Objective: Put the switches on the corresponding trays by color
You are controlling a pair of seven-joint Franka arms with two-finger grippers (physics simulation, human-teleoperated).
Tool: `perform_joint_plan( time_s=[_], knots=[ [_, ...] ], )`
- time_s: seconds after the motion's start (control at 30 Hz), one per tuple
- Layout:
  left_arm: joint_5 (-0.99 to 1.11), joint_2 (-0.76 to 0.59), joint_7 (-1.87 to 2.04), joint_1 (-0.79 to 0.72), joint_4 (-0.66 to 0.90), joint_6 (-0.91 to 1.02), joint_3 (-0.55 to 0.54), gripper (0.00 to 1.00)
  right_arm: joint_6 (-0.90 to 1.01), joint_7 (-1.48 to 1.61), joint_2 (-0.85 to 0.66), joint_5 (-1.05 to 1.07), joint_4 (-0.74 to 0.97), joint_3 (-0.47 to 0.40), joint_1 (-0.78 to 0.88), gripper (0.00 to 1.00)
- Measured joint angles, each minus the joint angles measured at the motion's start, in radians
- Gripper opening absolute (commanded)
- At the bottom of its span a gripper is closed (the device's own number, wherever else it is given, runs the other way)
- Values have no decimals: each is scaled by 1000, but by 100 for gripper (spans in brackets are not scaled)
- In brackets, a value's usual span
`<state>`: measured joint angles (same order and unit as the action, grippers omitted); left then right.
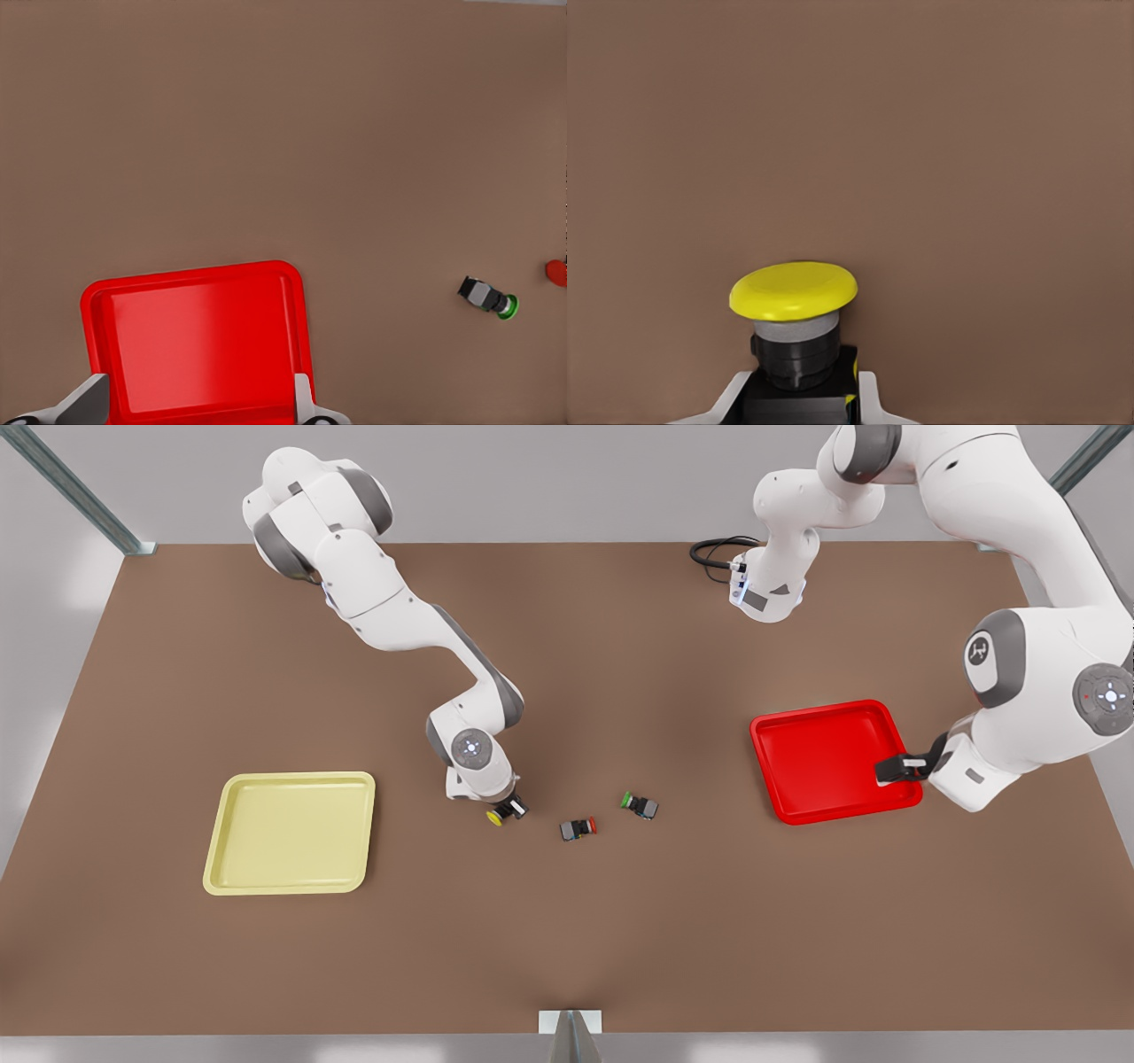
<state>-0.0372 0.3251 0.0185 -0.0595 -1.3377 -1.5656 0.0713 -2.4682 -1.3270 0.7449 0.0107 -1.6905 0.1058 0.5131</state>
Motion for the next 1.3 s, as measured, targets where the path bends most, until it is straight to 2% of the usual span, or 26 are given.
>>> perform_joint_plan(
  time_s=[0.2,0.33,0.4,0.47,0.53,0.6,0.63,0.73,0.87,0.9,0.93,0.97,1.03,1.1,1.17,1.23,1.3],
  knots=[
    [-13,33,-8,-3,-9,9,-1,100,0,16,4,0,1,0,0,52],
    [-14,57,11,-91,0,6,-12,100,13,45,-41,0,-5,3,-44,52],
    [-16,67,55,-113,2,5,-13,100,14,296,-231,-4,-207,3,-193,52],
    [-25,84,111,-141,2,2,-13,100,6,556,-353,-105,-373,16,-394,52],
    [-34,97,156,-174,3,0,-13,100,7,757,-359,-238,-407,140,-708,52],
    [-38,148,253,-244,59,0,-13,100,2,838,-320,-277,-398,144,-767,52],
    [-40,167,298,-275,79,-1,-12,100,-1,838,-313,-303,-397,144,-780,100],
    [-42,229,416,-346,146,-16,-12,100,-31,838,-305,-305,-396,145,-780,100],
    [-43,290,614,-496,149,-118,-11,100,-22,835,-316,-304,-389,149,-778,100],
    [-42,311,665,-535,149,-150,-9,100,27,833,-359,-303,-370,194,-782,100],
    [-41,327,694,-564,157,-158,-9,100,280,923,-368,-300,-191,281,-814,100],
    [-40,337,721,-590,164,-169,-10,100,564,1094,-355,-294,51,301,-813,100],
    [-39,363,754,-641,164,-206,-9,100,862,1198,-358,-299,349,287,-714,100],
    [-39,393,754,-675,164,-256,-8,100,909,1201,-541,-168,291,137,-592,100],
    [-38,442,727,-691,164,-359,-10,100,914,1203,-650,-152,210,101,-585,100],
    [-37,495,634,-689,164,-491,-10,100,939,1189,-630,-155,216,102,-587,100],
    [-37,525,512,-686,162,-524,-10,100,941,1182,-618,-155,220,106,-583,100]
  ],
)
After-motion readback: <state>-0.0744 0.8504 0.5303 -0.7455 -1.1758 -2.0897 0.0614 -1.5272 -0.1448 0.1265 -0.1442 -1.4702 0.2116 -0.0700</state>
